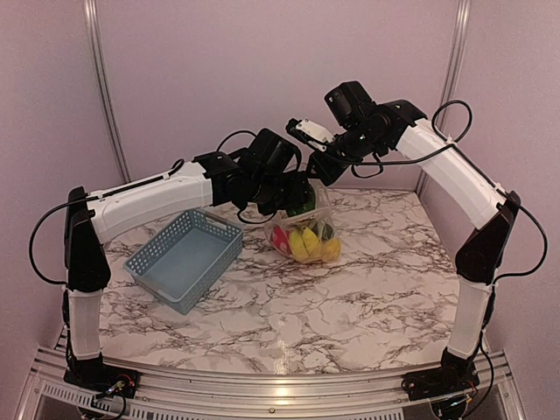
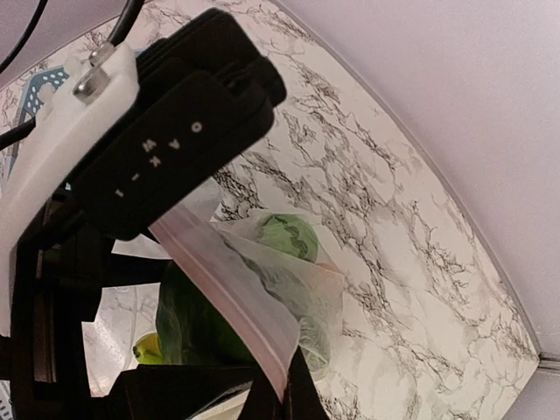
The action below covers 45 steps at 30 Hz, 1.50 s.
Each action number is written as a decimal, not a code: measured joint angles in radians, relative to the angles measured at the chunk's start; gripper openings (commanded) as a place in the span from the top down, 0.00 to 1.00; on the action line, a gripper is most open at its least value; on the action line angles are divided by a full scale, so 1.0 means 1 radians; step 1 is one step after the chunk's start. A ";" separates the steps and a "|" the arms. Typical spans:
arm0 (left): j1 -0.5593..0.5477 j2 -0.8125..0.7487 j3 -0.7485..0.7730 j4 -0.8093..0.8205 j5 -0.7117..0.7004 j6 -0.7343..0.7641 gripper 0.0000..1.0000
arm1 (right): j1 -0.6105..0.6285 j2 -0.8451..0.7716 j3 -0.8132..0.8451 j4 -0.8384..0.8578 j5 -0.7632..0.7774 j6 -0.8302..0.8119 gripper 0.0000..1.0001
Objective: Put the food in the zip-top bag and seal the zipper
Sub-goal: Place the fake vegetable in the zipper food storage bag, then pass from the right arm to the left
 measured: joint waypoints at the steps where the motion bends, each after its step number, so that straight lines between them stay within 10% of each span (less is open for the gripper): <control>1: 0.000 0.003 0.002 -0.012 -0.001 -0.005 0.21 | 0.000 0.000 0.000 0.001 0.000 0.000 1.00; 5: 0.001 0.003 0.004 -0.033 -0.009 -0.005 0.01 | 0.000 0.000 0.000 0.002 0.000 0.000 1.00; 16: 0.001 -0.083 -0.007 0.024 0.002 0.151 0.01 | -0.003 -0.002 0.000 0.013 0.011 -0.001 1.00; 25: 0.006 -0.445 -0.306 0.165 -0.004 0.389 0.01 | -0.002 -0.003 -0.014 0.012 -0.025 -0.066 1.00; 45: 0.074 -0.796 -0.792 0.168 0.315 1.026 0.32 | -0.002 -0.068 -0.051 -0.117 -0.326 -0.271 1.00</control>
